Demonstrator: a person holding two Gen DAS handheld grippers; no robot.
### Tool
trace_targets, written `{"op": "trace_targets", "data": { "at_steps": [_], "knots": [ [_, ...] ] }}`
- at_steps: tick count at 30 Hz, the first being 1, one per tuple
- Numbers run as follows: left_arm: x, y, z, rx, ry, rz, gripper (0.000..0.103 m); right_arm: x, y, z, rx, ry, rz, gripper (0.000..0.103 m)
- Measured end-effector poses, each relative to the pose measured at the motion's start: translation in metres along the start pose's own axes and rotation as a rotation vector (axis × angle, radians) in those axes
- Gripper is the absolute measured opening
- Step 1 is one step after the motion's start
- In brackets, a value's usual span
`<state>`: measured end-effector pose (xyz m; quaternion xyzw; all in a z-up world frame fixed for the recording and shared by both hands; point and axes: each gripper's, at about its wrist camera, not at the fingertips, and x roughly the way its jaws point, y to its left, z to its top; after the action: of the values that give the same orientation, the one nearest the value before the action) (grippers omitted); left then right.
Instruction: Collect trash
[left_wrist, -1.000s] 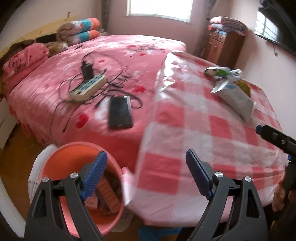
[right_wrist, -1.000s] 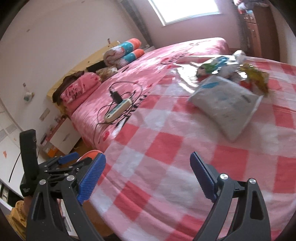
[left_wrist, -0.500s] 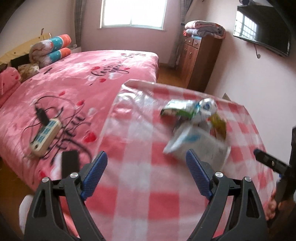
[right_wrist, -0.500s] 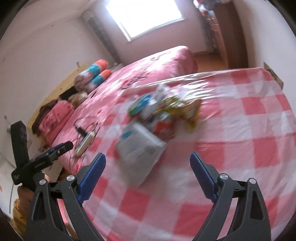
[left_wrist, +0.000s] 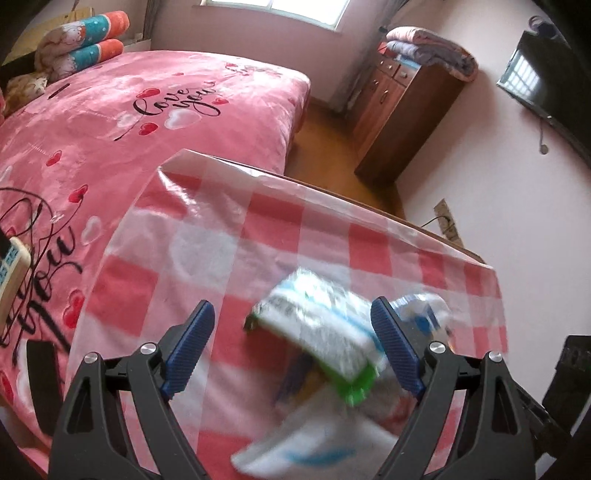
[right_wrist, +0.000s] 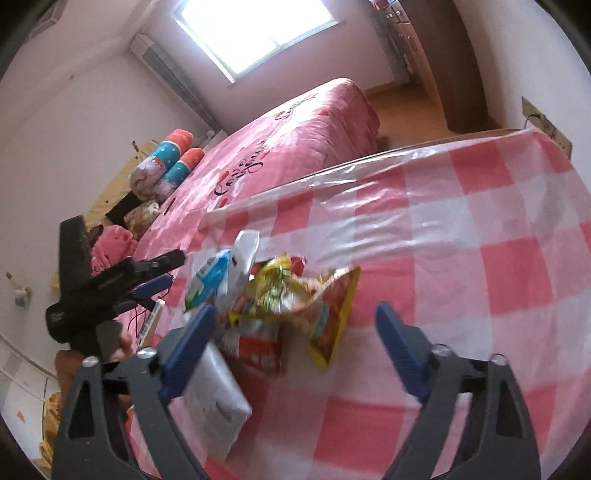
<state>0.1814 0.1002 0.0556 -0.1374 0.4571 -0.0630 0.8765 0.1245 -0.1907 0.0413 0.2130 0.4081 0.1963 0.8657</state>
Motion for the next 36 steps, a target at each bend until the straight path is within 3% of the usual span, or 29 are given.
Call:
{"op": "trace_targets", "data": {
  "at_steps": [4, 13, 23, 36],
  "knots": [
    [0.024, 0.009, 0.013, -0.052, 0.026, 0.017, 0.087, 0.023, -0.004, 0.013, 0.007, 0.025, 0.012, 0.076],
    [0.056, 0.007, 0.013, -0.030, 0.106, -0.037, 0.087, 0.054, -0.012, 0.024, 0.048, 0.049, 0.087, 0.077],
    [0.044, -0.005, -0.010, 0.060, 0.124, -0.072, 0.076, 0.066, 0.022, 0.003, -0.112, 0.128, 0.120, 0.066],
    [0.009, -0.013, -0.060, 0.117, 0.149, -0.128, 0.074, 0.037, 0.030, -0.036, -0.126, 0.147, 0.157, 0.065]
  ]
}}
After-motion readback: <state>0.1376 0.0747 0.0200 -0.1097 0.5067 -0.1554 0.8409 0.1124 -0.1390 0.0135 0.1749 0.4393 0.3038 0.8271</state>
